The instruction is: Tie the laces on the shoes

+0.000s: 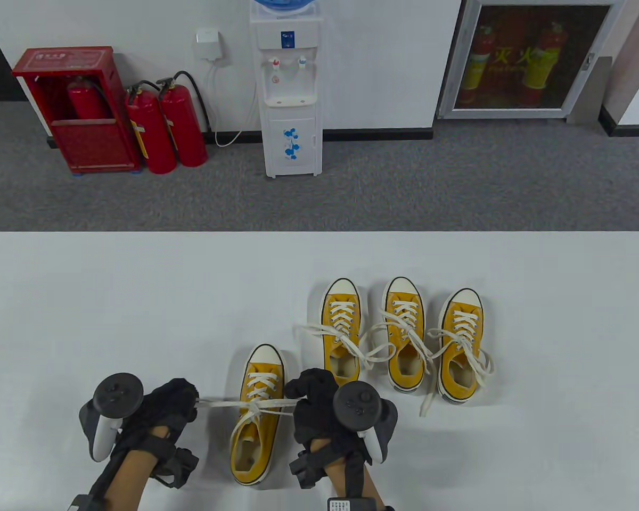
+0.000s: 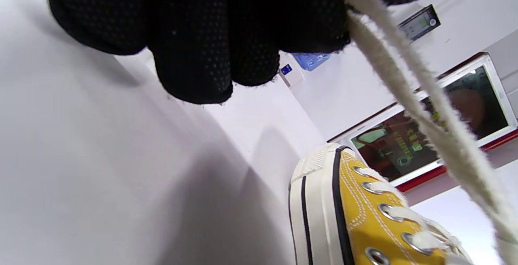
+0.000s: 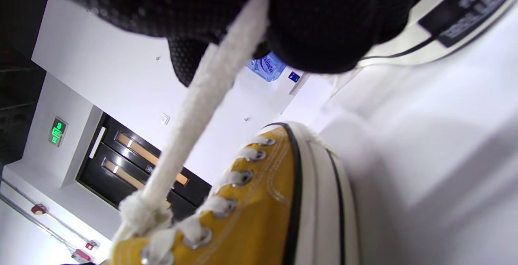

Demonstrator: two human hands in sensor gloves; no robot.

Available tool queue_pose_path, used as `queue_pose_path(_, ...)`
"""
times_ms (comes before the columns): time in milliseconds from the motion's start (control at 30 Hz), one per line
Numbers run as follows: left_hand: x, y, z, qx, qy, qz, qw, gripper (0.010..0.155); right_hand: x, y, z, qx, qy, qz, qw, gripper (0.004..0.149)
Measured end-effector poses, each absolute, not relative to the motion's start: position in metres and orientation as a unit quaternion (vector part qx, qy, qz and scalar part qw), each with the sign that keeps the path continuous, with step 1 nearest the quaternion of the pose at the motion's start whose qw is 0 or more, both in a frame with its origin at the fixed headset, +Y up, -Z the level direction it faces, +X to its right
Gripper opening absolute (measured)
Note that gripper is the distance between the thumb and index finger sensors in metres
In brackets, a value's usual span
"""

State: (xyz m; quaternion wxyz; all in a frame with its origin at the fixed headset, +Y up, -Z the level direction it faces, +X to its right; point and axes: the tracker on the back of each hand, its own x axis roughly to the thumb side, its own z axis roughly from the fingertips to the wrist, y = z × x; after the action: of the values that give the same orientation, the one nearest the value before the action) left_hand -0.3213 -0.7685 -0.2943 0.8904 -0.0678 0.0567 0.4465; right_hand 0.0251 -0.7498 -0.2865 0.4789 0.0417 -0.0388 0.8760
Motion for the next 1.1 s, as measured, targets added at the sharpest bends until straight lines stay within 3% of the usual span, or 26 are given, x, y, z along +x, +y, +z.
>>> queue_pose_path(333,-0.324,-0.768,-0.295,-0.059,0.062,0.429,0.899,0.035,0.029,-0.751,-0.288,0.034,-0.038,0.878,0.476,0.039)
queue_pose_path(567,-0.316,-0.756,-0.293,-0.029,0.028,0.393,0.919,0.038,0.027,-0.740,-0.285,0.049,-0.056,0.886,0.458,0.042)
queue_pose_path(867,-0.281,-0.744,-0.286,-0.037,-0.086,0.373,0.923,0.075,0.022,-0.719,-0.281,0.065,-0.082,0.914,0.392,0.051)
queue_pose_path(1100,-0.251,-0.747,-0.280,-0.092,-0.168,0.291,0.937,0.093,0.024,-0.703,-0.273,0.065,-0.083,0.958,0.268,0.073)
